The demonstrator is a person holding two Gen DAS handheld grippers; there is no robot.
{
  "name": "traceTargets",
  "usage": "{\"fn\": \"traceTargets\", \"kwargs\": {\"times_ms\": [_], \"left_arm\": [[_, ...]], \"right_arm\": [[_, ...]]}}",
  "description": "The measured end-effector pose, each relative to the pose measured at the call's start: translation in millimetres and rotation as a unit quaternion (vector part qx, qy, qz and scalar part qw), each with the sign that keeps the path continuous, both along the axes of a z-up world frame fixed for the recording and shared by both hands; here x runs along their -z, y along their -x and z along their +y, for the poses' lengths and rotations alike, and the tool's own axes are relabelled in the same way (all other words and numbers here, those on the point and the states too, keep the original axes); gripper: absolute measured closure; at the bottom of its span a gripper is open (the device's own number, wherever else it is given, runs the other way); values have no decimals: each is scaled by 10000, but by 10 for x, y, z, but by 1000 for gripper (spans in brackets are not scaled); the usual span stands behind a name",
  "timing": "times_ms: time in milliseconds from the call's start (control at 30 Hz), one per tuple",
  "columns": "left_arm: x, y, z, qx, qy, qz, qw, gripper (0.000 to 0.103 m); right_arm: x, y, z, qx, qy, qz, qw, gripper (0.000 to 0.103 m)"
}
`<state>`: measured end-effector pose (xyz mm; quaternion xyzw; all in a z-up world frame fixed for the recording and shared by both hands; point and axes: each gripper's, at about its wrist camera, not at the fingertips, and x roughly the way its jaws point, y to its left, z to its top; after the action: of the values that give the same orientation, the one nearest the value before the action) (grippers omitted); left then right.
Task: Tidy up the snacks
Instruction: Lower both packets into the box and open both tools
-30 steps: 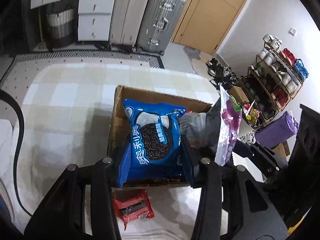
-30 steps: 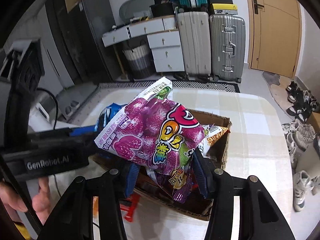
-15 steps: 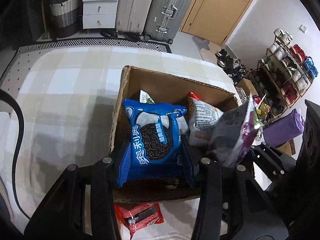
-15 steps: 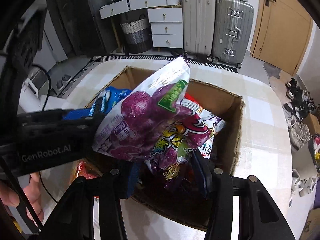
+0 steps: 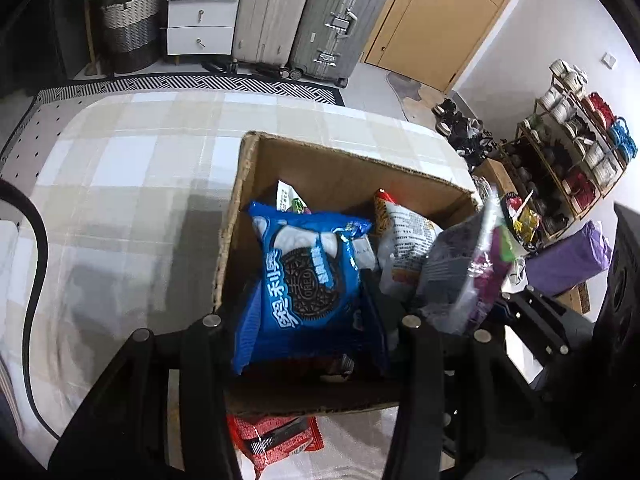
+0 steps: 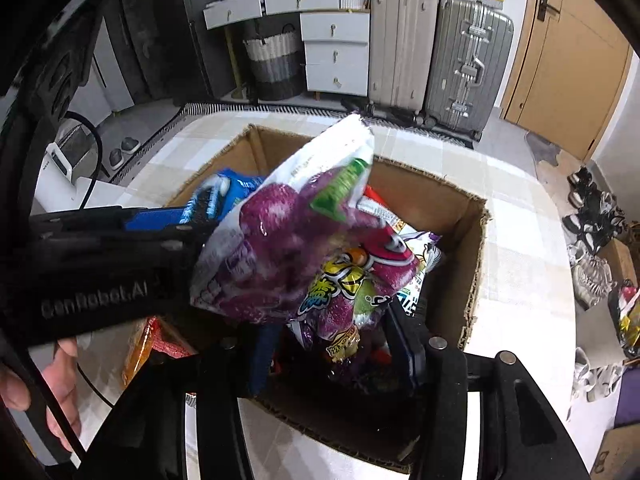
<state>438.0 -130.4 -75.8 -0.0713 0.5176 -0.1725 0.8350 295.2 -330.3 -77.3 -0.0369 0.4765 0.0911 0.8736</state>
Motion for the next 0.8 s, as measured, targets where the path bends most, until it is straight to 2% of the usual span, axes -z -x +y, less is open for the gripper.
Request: {"fn": "traceTargets", "kwargs": {"times_ms": [100,233,633,700,767,800], "left_arm": [[-78,-3,7,-1,30,56,10000,61],[-178,19,5,75,-9,-11,10000,51],[-363,140,62,5,-11,-94,10000,50],[-385,169,59,13,-45,-122,9999,50],[-428,210,67,-5,-38,-182,9998,50],[-452,224,73,-17,-15,-207,9998,50]], "right_arm": [[-26,12,-31,21,-81,-43,10000,49],[-51,47,-51,107,-93,-76,9999,46],[-211,165,-91,124,-379,-230,9989,45],[-227,186,-98,127,-411,-239,9988,43],[-243,248,-94,167,-436,-282,9985,36],[-234,239,-89,183,-465,-316,9983,36]]}}
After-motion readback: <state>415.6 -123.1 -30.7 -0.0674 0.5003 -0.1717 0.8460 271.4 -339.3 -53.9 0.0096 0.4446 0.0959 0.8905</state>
